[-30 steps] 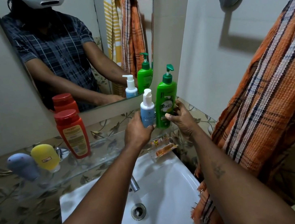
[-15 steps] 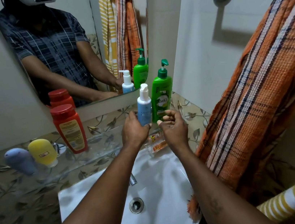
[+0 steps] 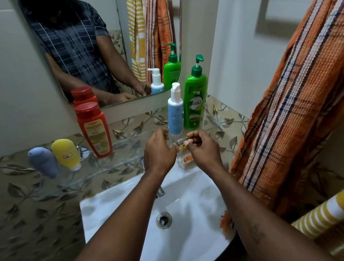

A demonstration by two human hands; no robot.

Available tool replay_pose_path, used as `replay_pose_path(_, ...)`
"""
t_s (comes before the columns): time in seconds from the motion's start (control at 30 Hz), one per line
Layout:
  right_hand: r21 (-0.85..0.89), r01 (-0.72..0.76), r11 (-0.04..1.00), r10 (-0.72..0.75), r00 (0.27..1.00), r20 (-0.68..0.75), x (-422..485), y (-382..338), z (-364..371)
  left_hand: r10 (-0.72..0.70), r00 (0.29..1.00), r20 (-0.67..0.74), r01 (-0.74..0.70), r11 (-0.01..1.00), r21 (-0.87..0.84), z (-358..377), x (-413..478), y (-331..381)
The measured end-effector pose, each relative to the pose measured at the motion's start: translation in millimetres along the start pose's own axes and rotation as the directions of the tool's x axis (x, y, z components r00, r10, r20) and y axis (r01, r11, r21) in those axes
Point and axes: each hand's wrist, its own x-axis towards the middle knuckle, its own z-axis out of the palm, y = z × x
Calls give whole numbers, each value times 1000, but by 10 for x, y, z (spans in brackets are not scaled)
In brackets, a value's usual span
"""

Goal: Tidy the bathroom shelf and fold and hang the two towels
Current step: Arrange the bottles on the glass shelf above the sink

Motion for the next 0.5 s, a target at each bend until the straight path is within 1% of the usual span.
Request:
replay_pose_path(0.1,-35,-18,999,20,999,40,-165,91,32,79,997,22,-79,997,15,-32,-200,-13)
replay_pose_path(0.27,-38,-42,998,44,997,65,-348,127,20,119,989,92,-121,992,21,-96,-397,-48)
replay_pose_path(0.33,-44,-46,998,49,997,67,-409,117,-1,109,986,128,-114,993,30,-112,-446,-101)
replay_pose_path(0.4,-62,-69,996,75,993,90,-499,132,-9,82,976,202,-94,994,48,-130,-522,-170)
replay_pose_path(0.5,-159,-104,982,127,982,140,-693,262,12,58,953,298,-86,993,82,-125,-687,-302)
